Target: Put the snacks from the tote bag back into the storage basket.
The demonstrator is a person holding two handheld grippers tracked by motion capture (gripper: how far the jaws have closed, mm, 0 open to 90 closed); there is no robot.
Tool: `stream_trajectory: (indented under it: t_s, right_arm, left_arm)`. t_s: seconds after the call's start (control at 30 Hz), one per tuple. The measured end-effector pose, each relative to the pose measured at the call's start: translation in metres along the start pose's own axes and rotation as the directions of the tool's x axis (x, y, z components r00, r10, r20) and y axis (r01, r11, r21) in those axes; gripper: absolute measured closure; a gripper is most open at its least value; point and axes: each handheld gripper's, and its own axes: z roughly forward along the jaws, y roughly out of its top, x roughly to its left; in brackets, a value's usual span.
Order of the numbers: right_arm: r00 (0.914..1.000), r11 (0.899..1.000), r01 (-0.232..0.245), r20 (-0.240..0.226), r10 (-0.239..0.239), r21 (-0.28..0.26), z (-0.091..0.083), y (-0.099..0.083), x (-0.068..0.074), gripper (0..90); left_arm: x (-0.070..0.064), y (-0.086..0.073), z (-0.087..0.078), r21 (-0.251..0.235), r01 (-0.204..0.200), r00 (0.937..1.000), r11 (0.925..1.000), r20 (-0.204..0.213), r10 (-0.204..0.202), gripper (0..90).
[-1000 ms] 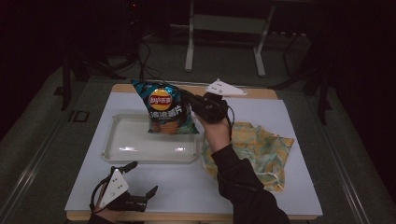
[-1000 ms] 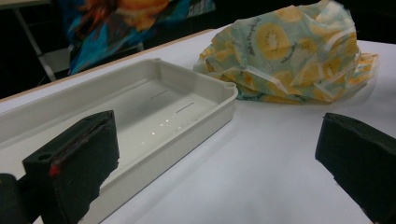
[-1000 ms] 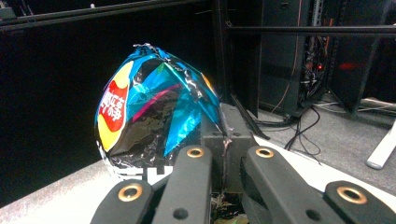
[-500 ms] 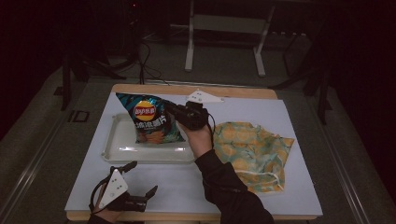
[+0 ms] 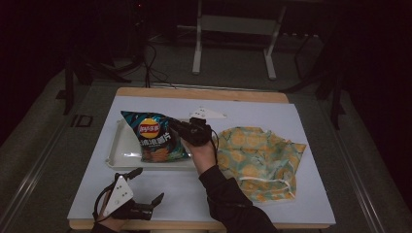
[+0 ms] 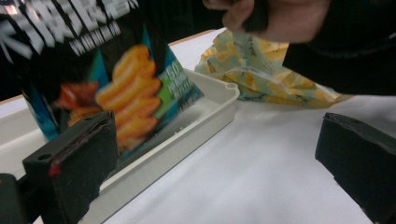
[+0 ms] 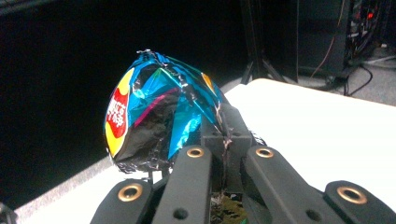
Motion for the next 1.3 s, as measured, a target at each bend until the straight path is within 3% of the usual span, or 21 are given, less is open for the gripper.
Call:
stream_trajectory:
  t_s: [0.33,0.57,0.83,0.97,1.2,1.3]
  right_arm:
    - [0.9996,0.998,-0.023,0.016,0.022,0.053,0.003,-0.021,-0.014,90.0]
    - [0.9982,0.997,-0.021,0.057,0.017,0.078,0.008,-0.020,-0.022,90.0]
    - [0.9924,0.990,-0.033,0.122,0.016,0.139,0.028,-0.018,-0.032,89.7]
    - [0.9876,0.987,-0.023,0.157,-0.003,0.161,0.036,-0.015,-0.032,78.5]
    - [0.9715,0.981,0.015,0.230,-0.059,0.191,0.030,-0.003,-0.026,71.7]
    - [0.9720,0.983,0.016,0.228,-0.059,0.185,0.025,0.001,-0.027,70.2]
  left_arm:
    - [0.000,0.000,0.001,0.000,0.006,1.0000,1.0000,0.001,-0.006,0.2]
    - [0.000,0.000,0.002,0.000,0.006,1.0000,1.0000,0.004,-0.006,0.1]
    - [0.000,0.000,0.002,-0.001,0.005,0.9999,1.0000,0.010,-0.005,0.1]
    - [0.000,0.000,0.002,-0.001,0.005,0.9999,1.0000,0.011,-0.005,0.1]
    - [0.000,0.000,0.002,-0.001,0.004,0.9999,1.0000,0.012,-0.004,0.1]
    - [0.000,0.000,0.002,-0.001,0.002,0.9999,1.0000,0.012,-0.002,0.1]
